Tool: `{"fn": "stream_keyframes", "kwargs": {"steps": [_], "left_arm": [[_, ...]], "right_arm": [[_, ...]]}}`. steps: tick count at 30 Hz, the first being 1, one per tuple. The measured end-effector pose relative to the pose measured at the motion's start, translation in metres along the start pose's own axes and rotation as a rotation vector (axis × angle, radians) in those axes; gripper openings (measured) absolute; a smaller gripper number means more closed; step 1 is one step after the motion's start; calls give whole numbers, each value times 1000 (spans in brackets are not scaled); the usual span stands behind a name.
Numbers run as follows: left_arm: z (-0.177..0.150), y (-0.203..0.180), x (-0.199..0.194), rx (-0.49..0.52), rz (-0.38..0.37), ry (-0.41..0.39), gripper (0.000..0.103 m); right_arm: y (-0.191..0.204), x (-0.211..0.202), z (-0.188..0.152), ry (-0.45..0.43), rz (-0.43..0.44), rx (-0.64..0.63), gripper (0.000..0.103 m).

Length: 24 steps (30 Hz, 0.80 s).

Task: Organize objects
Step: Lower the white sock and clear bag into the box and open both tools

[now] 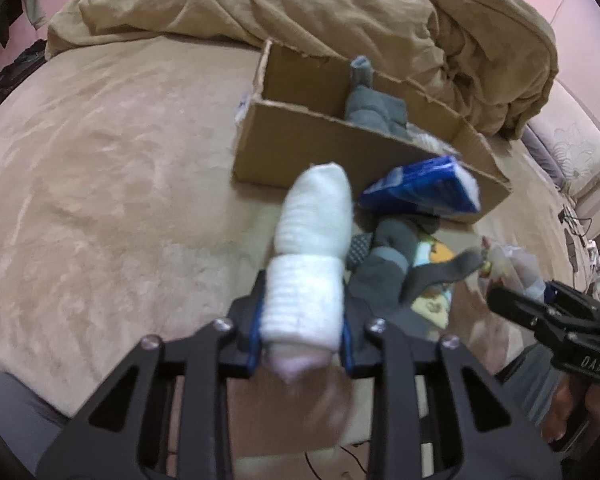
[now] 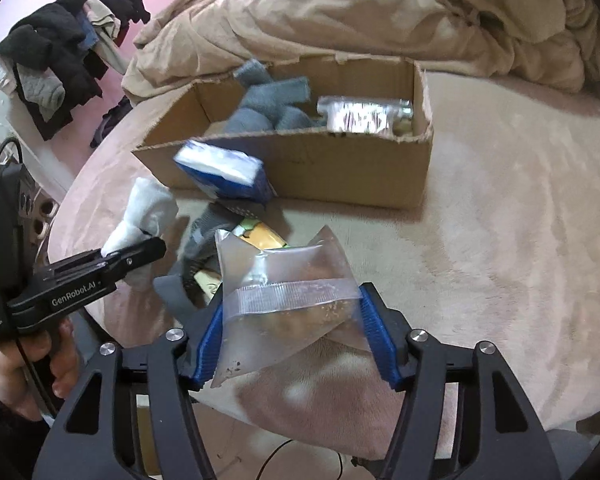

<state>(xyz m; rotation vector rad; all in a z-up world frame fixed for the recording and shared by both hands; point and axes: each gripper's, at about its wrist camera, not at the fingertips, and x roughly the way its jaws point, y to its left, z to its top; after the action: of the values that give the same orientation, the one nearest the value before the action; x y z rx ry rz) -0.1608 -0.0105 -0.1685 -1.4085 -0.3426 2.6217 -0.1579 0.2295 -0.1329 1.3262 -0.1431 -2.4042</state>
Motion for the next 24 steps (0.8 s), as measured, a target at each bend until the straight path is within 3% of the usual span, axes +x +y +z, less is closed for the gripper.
{"fn": "stream_keyframes", "kwargs": {"steps": [14, 24], "left_arm": [[-1, -18, -91, 12, -24, -108, 30], [8, -36, -130, 64, -15, -184, 30]], "right_arm": [[20, -64, 5, -105, -10, -34, 65], [37, -110, 13, -189, -15, -59, 65]]}}
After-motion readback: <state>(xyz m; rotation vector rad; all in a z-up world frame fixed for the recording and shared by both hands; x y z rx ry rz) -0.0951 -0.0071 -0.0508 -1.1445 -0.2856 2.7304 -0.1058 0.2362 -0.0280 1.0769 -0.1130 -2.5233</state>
